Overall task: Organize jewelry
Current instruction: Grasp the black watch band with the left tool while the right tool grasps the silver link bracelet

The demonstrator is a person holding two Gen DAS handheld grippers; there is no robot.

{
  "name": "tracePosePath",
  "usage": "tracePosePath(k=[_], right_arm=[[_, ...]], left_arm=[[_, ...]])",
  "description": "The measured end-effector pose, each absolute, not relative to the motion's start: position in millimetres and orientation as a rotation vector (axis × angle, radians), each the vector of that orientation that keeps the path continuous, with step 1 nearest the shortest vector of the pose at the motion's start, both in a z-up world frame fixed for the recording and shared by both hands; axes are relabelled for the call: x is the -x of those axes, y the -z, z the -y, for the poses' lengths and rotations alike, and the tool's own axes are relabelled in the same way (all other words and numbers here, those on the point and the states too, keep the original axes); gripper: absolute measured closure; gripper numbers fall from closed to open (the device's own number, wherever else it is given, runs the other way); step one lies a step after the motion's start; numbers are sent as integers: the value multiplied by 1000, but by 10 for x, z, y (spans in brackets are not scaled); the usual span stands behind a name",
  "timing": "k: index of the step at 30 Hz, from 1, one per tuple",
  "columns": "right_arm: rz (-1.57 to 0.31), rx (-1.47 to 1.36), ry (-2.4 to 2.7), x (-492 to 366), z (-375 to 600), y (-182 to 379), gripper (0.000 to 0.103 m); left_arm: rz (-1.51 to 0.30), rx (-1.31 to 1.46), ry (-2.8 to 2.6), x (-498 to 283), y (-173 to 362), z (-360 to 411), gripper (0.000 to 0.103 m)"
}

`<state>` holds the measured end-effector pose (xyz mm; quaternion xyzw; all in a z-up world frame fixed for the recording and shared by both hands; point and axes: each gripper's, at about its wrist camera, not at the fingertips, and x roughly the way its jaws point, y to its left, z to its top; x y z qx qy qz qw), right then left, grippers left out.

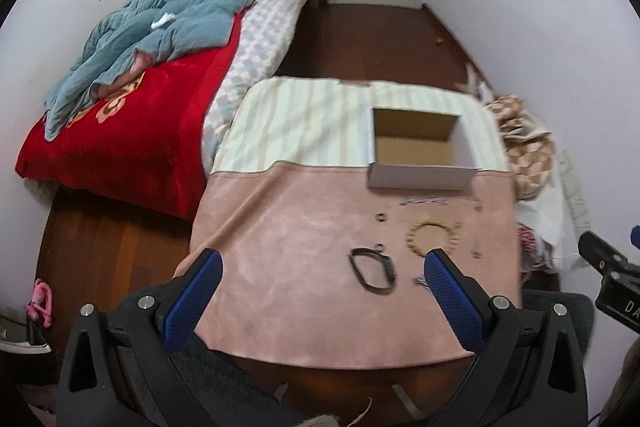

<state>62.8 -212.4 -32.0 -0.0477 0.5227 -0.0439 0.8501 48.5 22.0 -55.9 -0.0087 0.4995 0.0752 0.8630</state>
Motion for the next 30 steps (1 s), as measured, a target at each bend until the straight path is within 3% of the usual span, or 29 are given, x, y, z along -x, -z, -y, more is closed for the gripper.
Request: tracePosePath(k=[2,8,11,16,22,23,24,25,27,29,30], right_arm=[[-1148,96,87,-769,2123,652,2],[-1335,52,45,-1032,2092,1783,25],[-1391,25,18,-1028,2057,2154,29],[-1415,19,-15,-1006,1981,2437,32],[-1383,73,-43,-932,1870,2571,48],[-1369,80,-52,-930,1872,2555,61],[-1359,81,-54,-921,1880,2555,83],[-1365,76,-52,-932,1891,2537,95],[-1368,36,-53,-924,1951,2517,96],[-1371,17,-50,-965,2026,2491,96],[-1370,0,-52,-951,2050,2486,96]], left_arm=[[-1082,8,-183,-626,827,-250,0],[-1227,-14,-216,-879,1607,-300,0],[-1290,-2,-220,-933,1899,-323,0],[-1352,35,-211,-1002,2231,-335,1],[-1399,60,-195,-1017,2443,-292,1],[-1409,66,-193,-1029,2485,-285,1],[-1418,75,-189,-1047,2525,-275,1],[-1426,82,-190,-1066,2574,-265,1],[-1441,115,-176,-1093,2647,-273,6],[-1444,137,-164,-1116,2706,-281,28],[-1439,148,-147,-1120,2725,-276,31]])
